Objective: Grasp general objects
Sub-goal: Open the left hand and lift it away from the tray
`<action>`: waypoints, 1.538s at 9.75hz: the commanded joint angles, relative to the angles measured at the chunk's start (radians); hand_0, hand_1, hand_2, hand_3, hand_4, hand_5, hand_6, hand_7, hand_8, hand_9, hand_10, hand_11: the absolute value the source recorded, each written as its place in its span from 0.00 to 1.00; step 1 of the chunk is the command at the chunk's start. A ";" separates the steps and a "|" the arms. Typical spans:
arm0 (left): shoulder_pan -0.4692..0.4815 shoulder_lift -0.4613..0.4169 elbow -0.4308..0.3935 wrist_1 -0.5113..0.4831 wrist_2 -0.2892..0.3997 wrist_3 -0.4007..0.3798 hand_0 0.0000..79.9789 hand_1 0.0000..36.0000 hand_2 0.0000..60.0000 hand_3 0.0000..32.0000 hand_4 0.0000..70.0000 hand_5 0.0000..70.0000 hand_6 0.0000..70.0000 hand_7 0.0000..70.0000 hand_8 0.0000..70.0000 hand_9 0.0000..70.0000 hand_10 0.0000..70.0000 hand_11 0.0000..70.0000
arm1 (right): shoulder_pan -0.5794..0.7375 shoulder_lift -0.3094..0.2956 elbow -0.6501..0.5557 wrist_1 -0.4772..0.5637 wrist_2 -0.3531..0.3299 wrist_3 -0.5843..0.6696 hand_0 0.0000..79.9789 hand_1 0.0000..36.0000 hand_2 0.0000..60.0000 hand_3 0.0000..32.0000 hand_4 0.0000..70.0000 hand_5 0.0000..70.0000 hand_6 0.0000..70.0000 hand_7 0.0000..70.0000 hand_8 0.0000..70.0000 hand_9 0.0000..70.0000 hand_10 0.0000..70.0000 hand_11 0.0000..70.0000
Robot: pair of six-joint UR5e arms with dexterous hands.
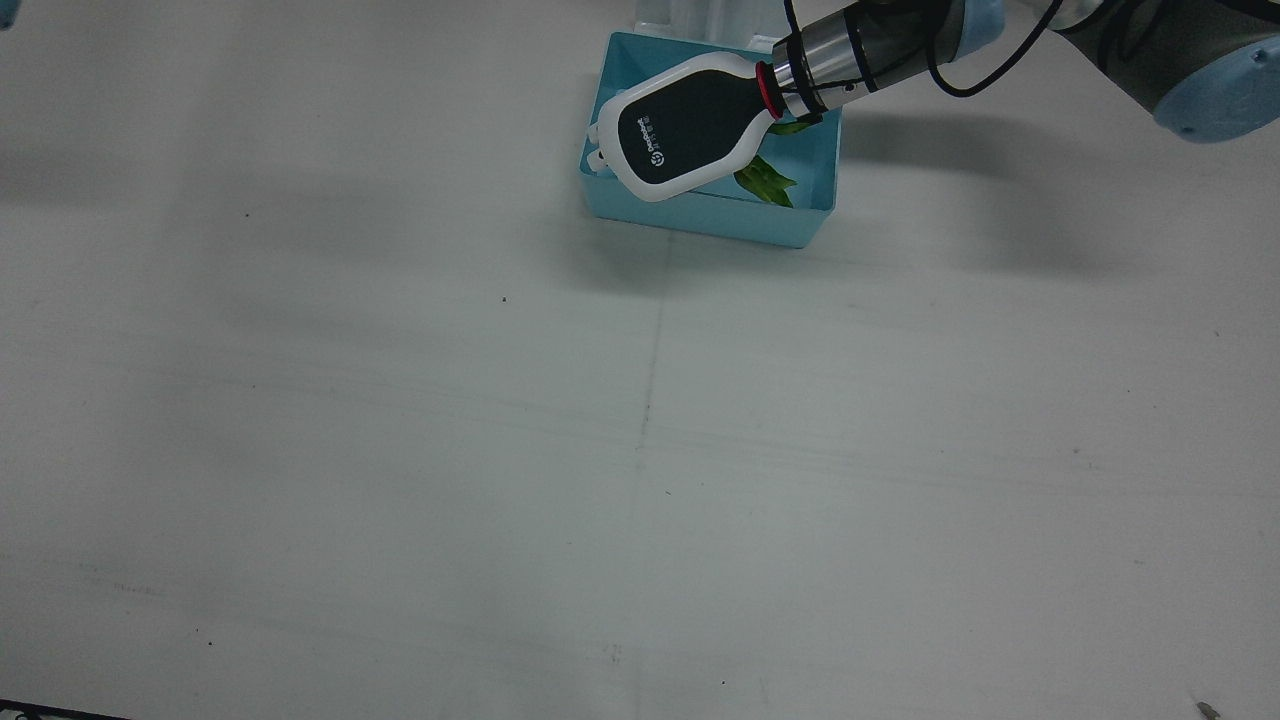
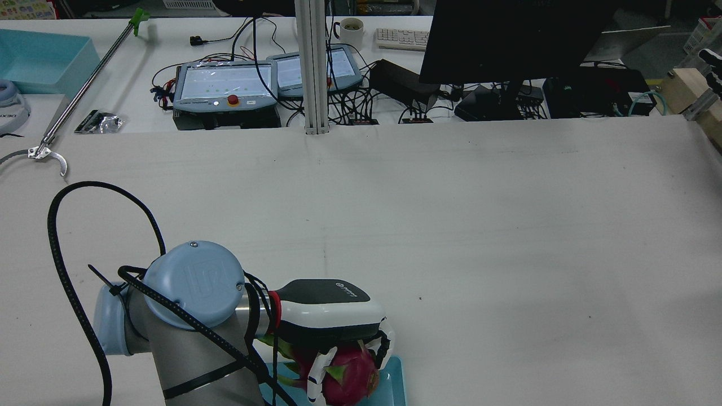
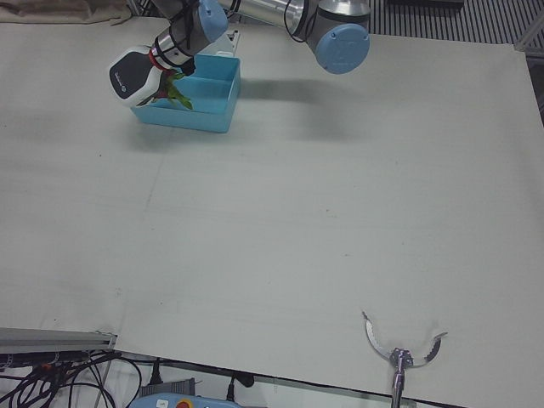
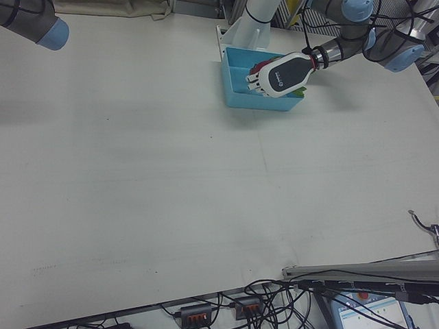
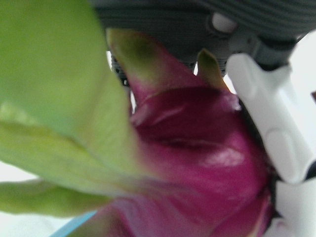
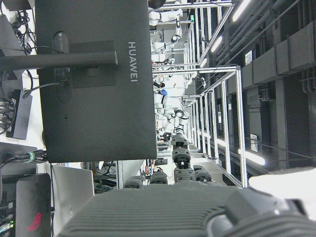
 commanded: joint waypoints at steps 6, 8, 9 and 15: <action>-0.002 0.003 -0.013 0.060 0.115 0.001 0.65 0.65 0.26 0.00 0.00 0.00 0.00 0.00 0.00 0.00 0.00 0.01 | 0.000 0.001 0.000 0.000 0.000 0.000 0.00 0.00 0.00 0.00 0.00 0.00 0.00 0.00 0.00 0.00 0.00 0.00; -0.014 -0.006 -0.016 0.071 0.162 0.001 0.65 0.64 0.19 0.00 0.00 0.00 0.00 0.00 0.00 0.00 0.00 0.02 | 0.000 0.000 0.000 0.000 0.000 0.000 0.00 0.00 0.00 0.00 0.00 0.00 0.00 0.00 0.00 0.00 0.00 0.00; -0.047 -0.009 -0.027 0.074 0.202 -0.002 0.64 0.61 0.16 0.00 0.00 0.00 0.00 0.00 0.00 0.00 0.00 0.02 | 0.000 0.000 0.000 0.000 0.000 0.000 0.00 0.00 0.00 0.00 0.00 0.00 0.00 0.00 0.00 0.00 0.00 0.00; -0.446 -0.003 -0.054 -0.076 0.301 -0.135 0.61 0.50 0.11 0.00 0.00 0.00 0.00 0.00 0.00 0.00 0.00 0.00 | 0.000 0.000 0.000 0.000 0.000 0.000 0.00 0.00 0.00 0.00 0.00 0.00 0.00 0.00 0.00 0.00 0.00 0.00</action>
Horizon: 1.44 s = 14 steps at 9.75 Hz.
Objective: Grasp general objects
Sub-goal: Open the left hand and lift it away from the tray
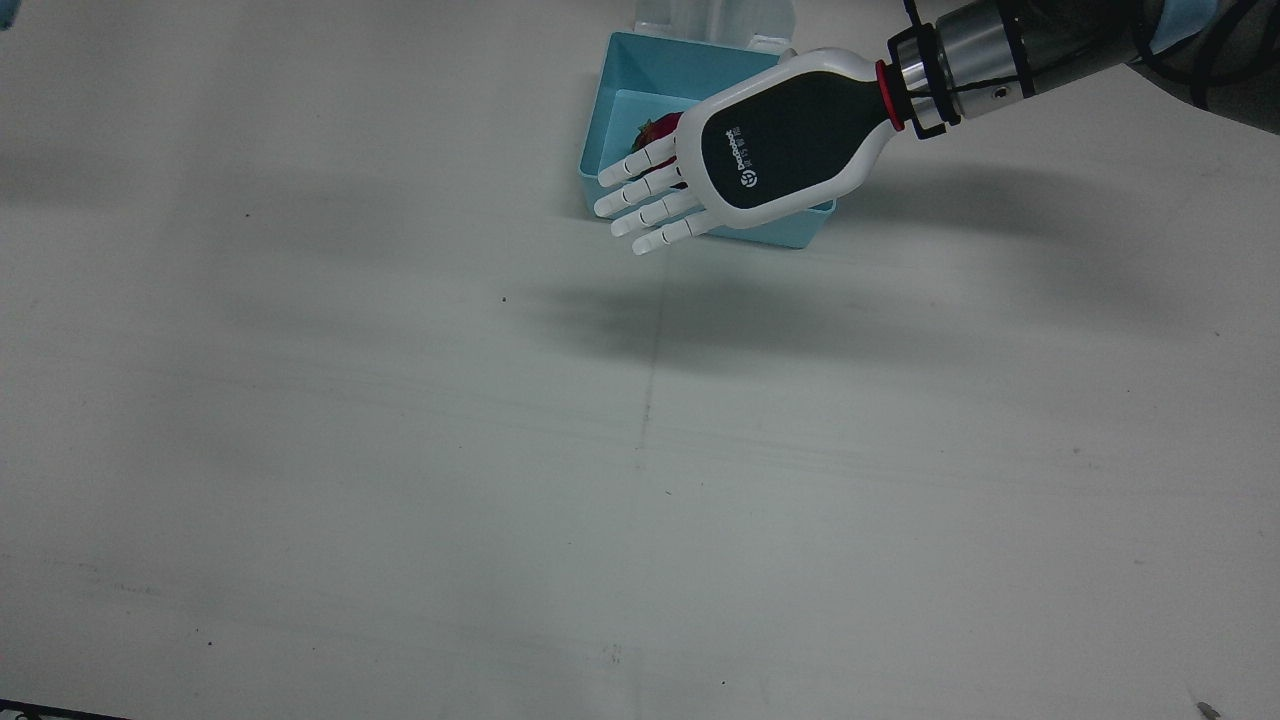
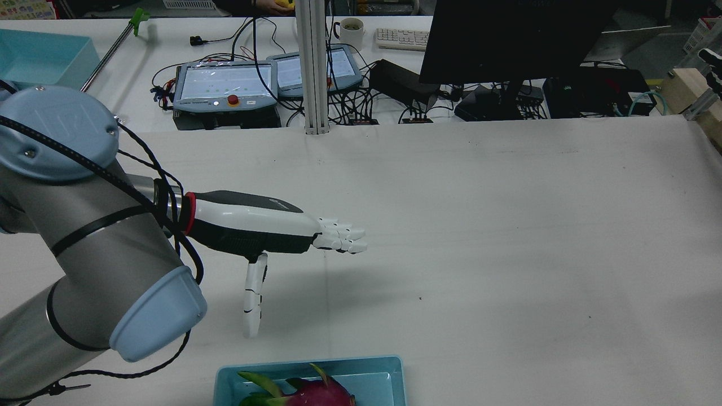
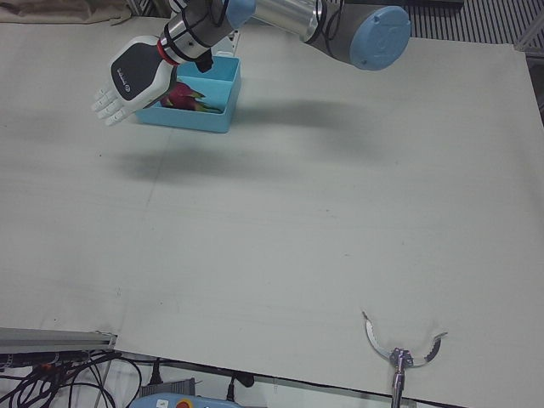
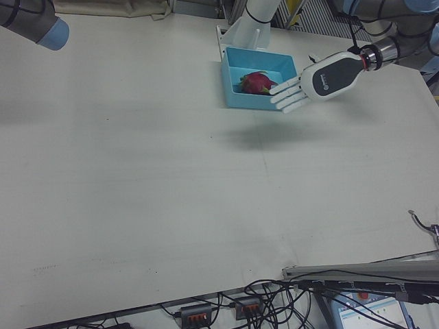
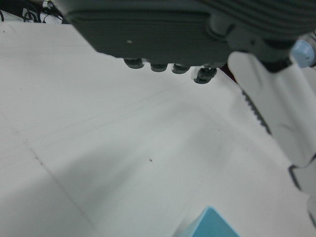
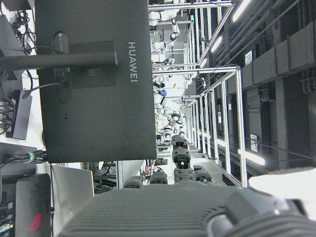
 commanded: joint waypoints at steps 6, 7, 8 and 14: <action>-0.202 0.169 0.020 -0.498 -0.392 -0.246 0.60 0.35 0.13 0.00 0.30 0.05 0.10 0.34 0.13 0.05 0.10 0.16 | 0.000 0.001 0.000 0.000 0.000 0.002 0.00 0.00 0.00 0.00 0.00 0.00 0.00 0.00 0.00 0.00 0.00 0.00; -0.195 0.270 0.034 -0.659 -0.497 -0.314 0.61 0.35 0.14 0.00 0.32 0.06 0.13 0.37 0.14 0.07 0.13 0.20 | 0.000 0.001 -0.002 0.000 0.000 0.002 0.00 0.00 0.00 0.00 0.00 0.00 0.00 0.00 0.00 0.00 0.00 0.00; -0.195 0.350 0.075 -0.796 -0.591 -0.388 0.61 0.34 0.16 0.00 0.34 0.08 0.17 0.43 0.17 0.12 0.16 0.25 | 0.000 0.001 0.000 0.000 0.000 0.000 0.00 0.00 0.00 0.00 0.00 0.00 0.00 0.00 0.00 0.00 0.00 0.00; -0.365 0.470 0.351 -1.051 -0.707 -0.370 0.62 0.42 0.30 0.00 0.42 0.14 0.31 0.53 0.12 0.15 0.23 0.35 | 0.000 0.001 0.000 0.000 0.000 0.002 0.00 0.00 0.00 0.00 0.00 0.00 0.00 0.00 0.00 0.00 0.00 0.00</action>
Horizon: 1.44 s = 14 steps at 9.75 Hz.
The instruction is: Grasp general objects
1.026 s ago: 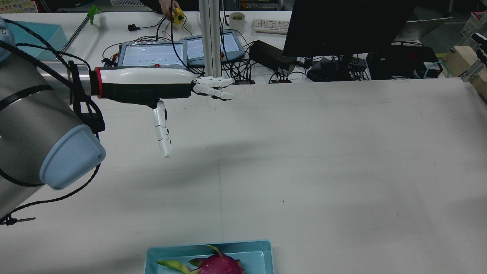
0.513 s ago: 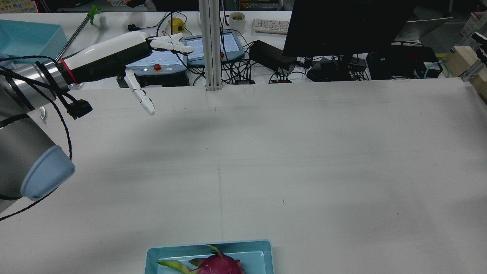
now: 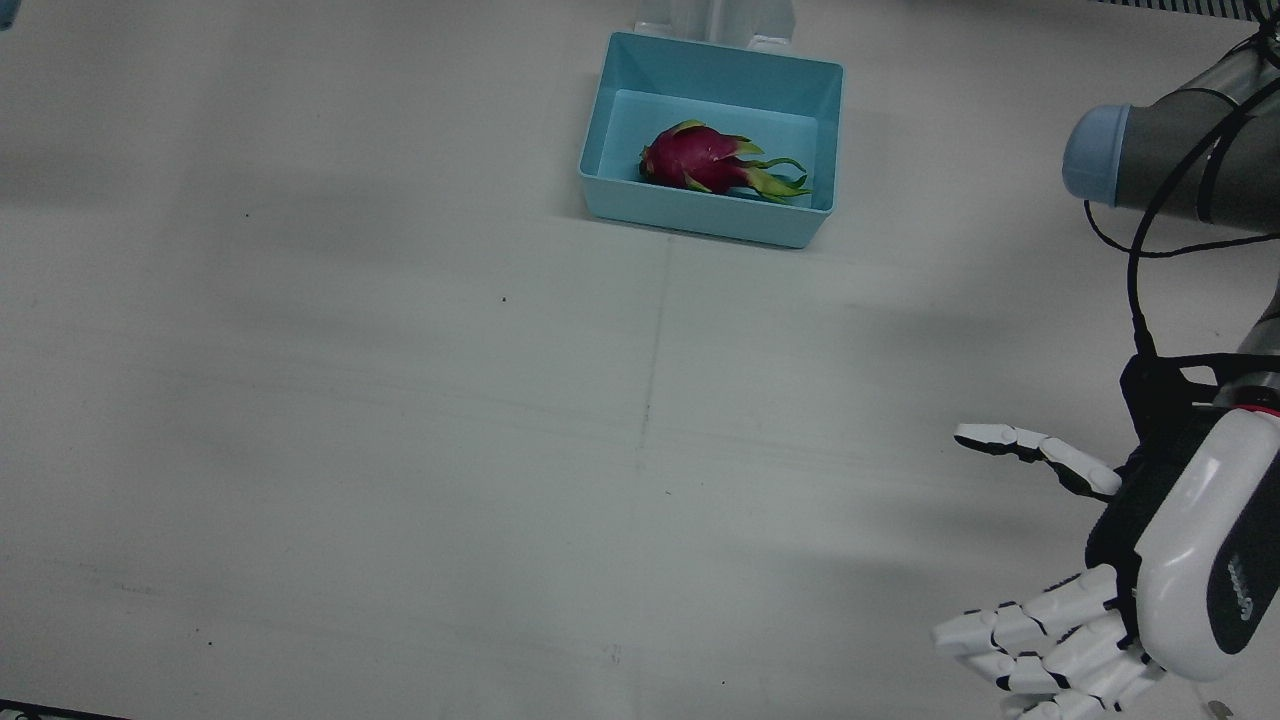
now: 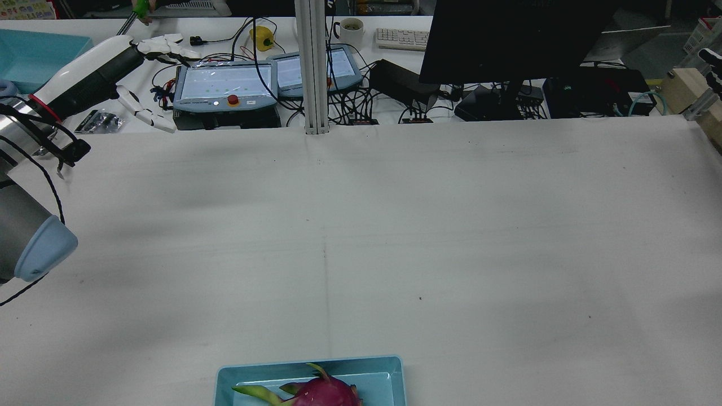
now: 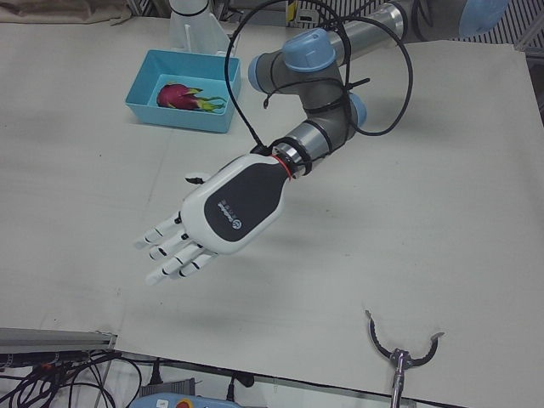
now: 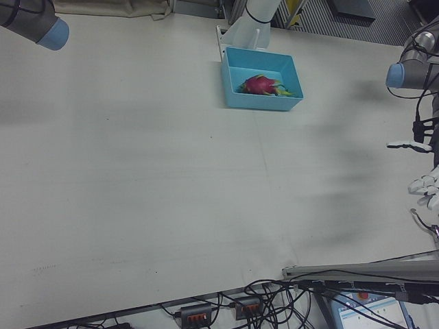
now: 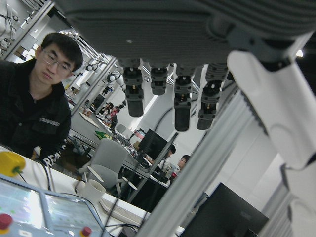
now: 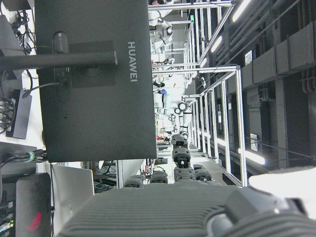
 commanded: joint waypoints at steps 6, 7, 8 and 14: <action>-0.134 0.333 0.145 -0.409 -0.241 -0.042 0.62 0.40 0.27 0.00 0.38 0.11 0.27 0.48 0.10 0.13 0.21 0.33 | 0.000 0.001 -0.001 0.000 0.000 -0.001 0.00 0.00 0.00 0.00 0.00 0.00 0.00 0.00 0.00 0.00 0.00 0.00; -0.131 0.333 0.143 -0.412 -0.241 -0.040 0.61 0.40 0.27 0.00 0.37 0.10 0.27 0.48 0.10 0.14 0.22 0.34 | 0.000 0.001 -0.001 0.000 0.000 -0.001 0.00 0.00 0.00 0.00 0.00 0.00 0.00 0.00 0.00 0.00 0.00 0.00; -0.131 0.333 0.140 -0.412 -0.239 -0.038 0.61 0.41 0.27 0.00 0.35 0.08 0.26 0.48 0.10 0.15 0.24 0.37 | 0.000 0.001 -0.001 0.000 0.000 -0.001 0.00 0.00 0.00 0.00 0.00 0.00 0.00 0.00 0.00 0.00 0.00 0.00; -0.162 0.333 0.040 -0.251 -0.230 -0.018 0.64 0.49 0.34 0.00 0.42 0.16 0.29 0.51 0.11 0.13 0.14 0.22 | 0.000 0.001 -0.001 0.000 0.000 -0.001 0.00 0.00 0.00 0.00 0.00 0.00 0.00 0.00 0.00 0.00 0.00 0.00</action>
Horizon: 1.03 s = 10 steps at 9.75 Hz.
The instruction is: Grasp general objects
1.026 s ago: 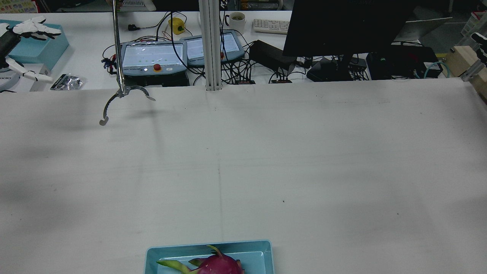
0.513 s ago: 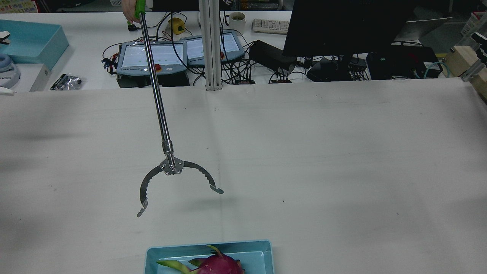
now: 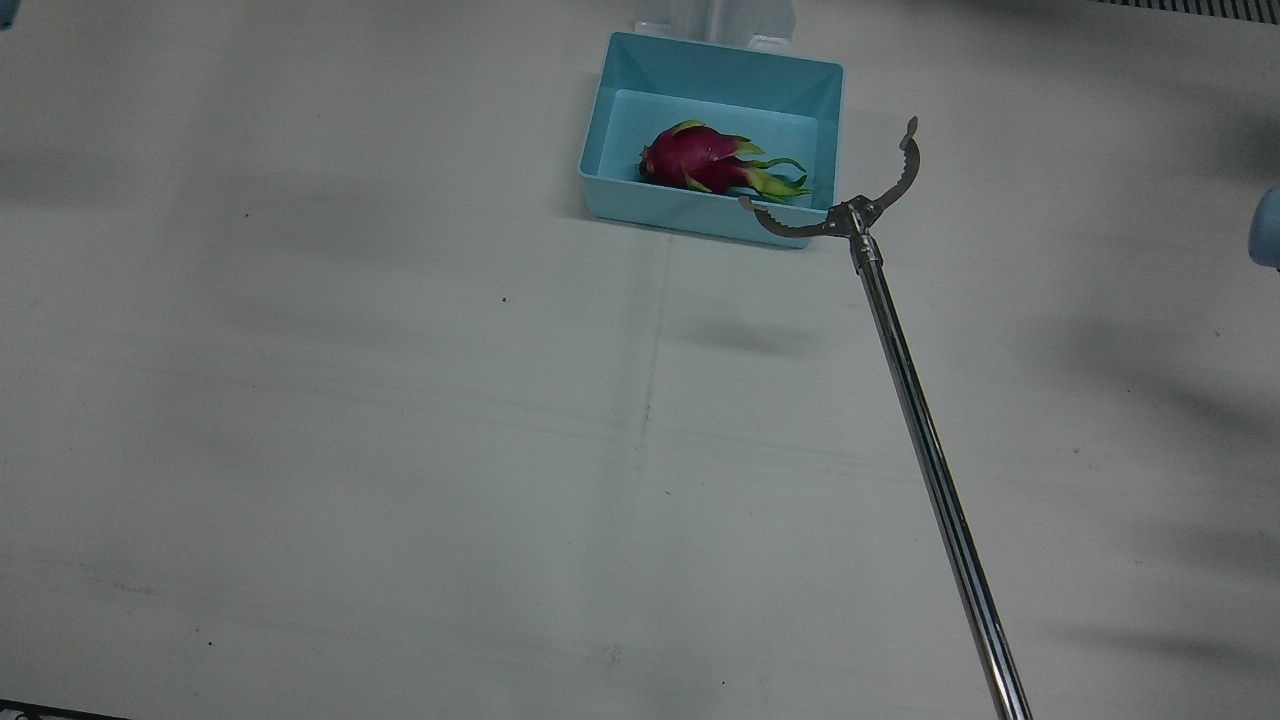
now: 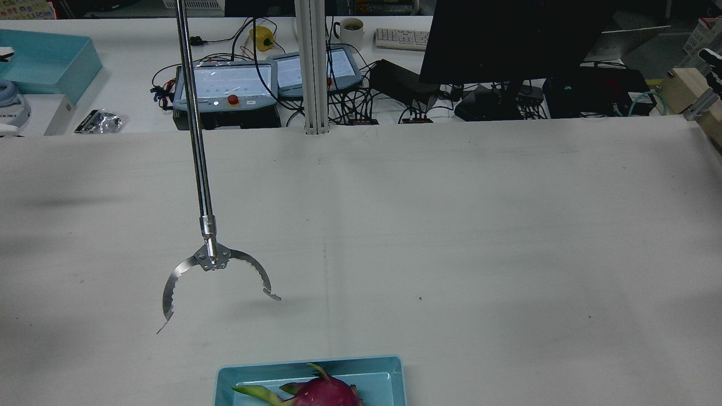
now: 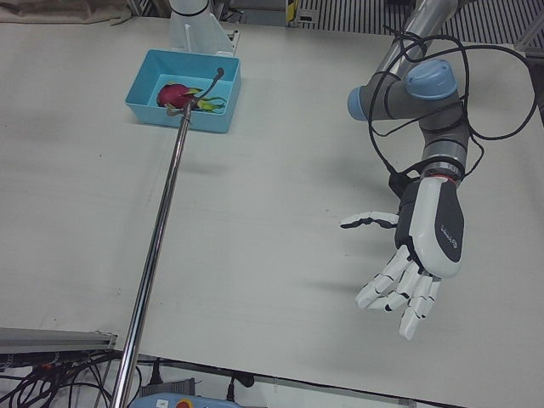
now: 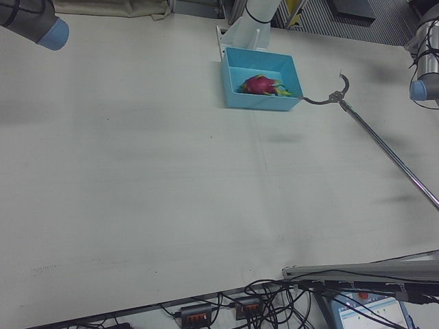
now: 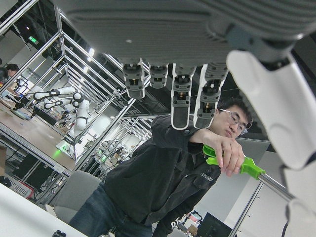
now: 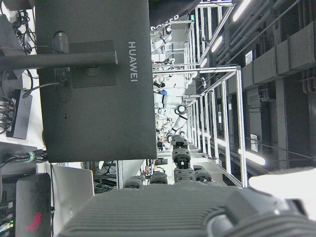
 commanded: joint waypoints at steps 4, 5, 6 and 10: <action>-0.015 0.002 -0.025 0.039 0.004 0.008 0.63 0.46 0.31 0.00 0.41 0.15 0.28 0.48 0.09 0.13 0.16 0.25 | 0.000 -0.001 0.000 0.000 0.000 0.002 0.00 0.00 0.00 0.00 0.00 0.00 0.00 0.00 0.00 0.00 0.00 0.00; -0.014 0.002 -0.025 0.037 0.004 0.008 0.63 0.46 0.31 0.00 0.41 0.14 0.27 0.47 0.09 0.12 0.16 0.25 | 0.000 0.001 0.000 0.000 0.000 0.002 0.00 0.00 0.00 0.00 0.00 0.00 0.00 0.00 0.00 0.00 0.00 0.00; -0.014 0.002 -0.028 0.037 0.004 0.008 0.63 0.44 0.29 0.00 0.40 0.13 0.26 0.47 0.09 0.12 0.16 0.26 | 0.000 0.001 0.000 0.000 0.000 0.002 0.00 0.00 0.00 0.00 0.00 0.00 0.00 0.00 0.00 0.00 0.00 0.00; -0.015 0.002 -0.028 0.036 0.004 0.006 0.63 0.46 0.27 0.00 0.38 0.12 0.25 0.45 0.08 0.10 0.14 0.22 | 0.000 0.001 0.000 0.000 0.000 0.000 0.00 0.00 0.00 0.00 0.00 0.00 0.00 0.00 0.00 0.00 0.00 0.00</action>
